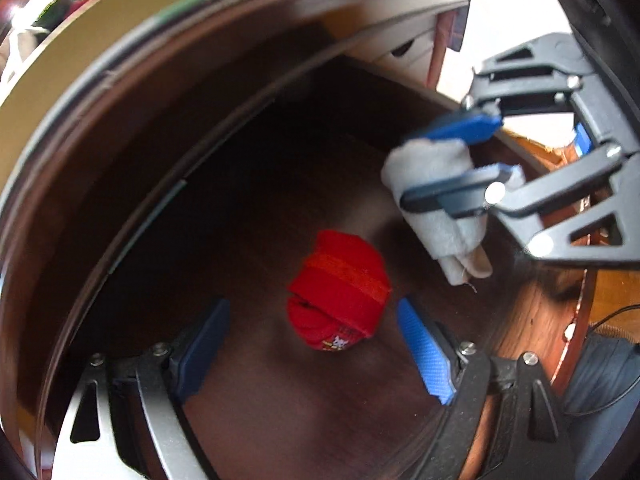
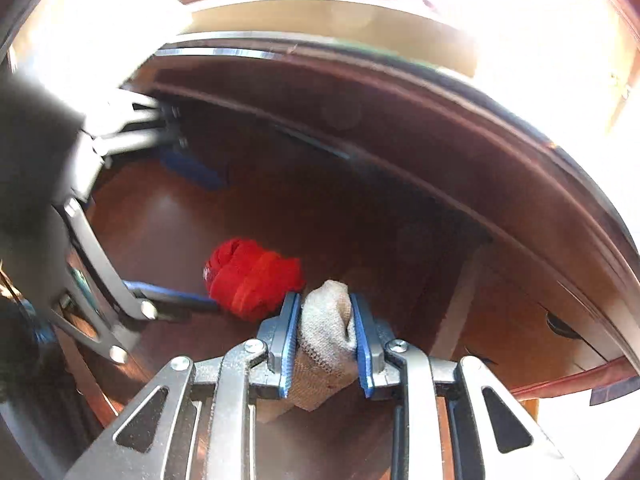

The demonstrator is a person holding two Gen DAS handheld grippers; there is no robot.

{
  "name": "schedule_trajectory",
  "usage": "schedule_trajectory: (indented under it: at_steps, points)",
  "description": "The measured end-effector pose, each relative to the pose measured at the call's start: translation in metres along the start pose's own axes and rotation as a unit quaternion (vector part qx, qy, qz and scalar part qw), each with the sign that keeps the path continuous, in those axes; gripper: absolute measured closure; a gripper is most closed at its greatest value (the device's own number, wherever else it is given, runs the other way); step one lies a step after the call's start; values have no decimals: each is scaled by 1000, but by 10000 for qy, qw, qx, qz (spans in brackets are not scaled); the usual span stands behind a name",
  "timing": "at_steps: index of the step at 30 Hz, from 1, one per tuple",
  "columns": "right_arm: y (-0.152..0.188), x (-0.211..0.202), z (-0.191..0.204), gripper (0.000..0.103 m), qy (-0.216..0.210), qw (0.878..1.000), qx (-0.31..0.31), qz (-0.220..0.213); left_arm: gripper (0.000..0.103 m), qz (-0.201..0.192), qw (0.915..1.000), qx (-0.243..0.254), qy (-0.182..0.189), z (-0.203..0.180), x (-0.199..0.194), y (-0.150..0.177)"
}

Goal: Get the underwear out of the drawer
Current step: 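Grasp the red knit item with the left tool while the right tool holds the beige sock, then lift both items out of the drawer and raise them toward the tray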

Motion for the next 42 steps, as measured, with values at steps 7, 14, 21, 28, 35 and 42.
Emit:
schedule_trajectory:
  at_steps: [7,14,21,28,35,42]
  points:
    - [4,-11,-5,75,-62,9998,145,-87,19,372,9989,98,254,1,25,-11]
    - [-1,-15,-3,75,-65,9997,199,-91,34,575,9972,194,443,-4,47,-19]
    - [-2,-9,-1,75,-76,9996,247,-85,54,619,9968,186,470,-3,57,-27]
    - [-3,-17,-4,75,-48,9994,276,-195,75,426,9981,375,260,-17,50,-24]
    - [2,-29,-3,75,-35,9986,283,-456,76,38,9999,-34,126,14,21,-11]
    - [6,-34,3,75,126,9986,163,-481,76,-221,9989,-397,-131,31,3,6]
Point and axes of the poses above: each gripper's, at about its wrist camera, not at the fingertips, and x roughly the way its jaws point, z to its left, y to its underside, the point moved 6 cm from there along x, roughly the way its jaws point, and after that the axes turned 4 degrees about z, right-handed, at the moved point
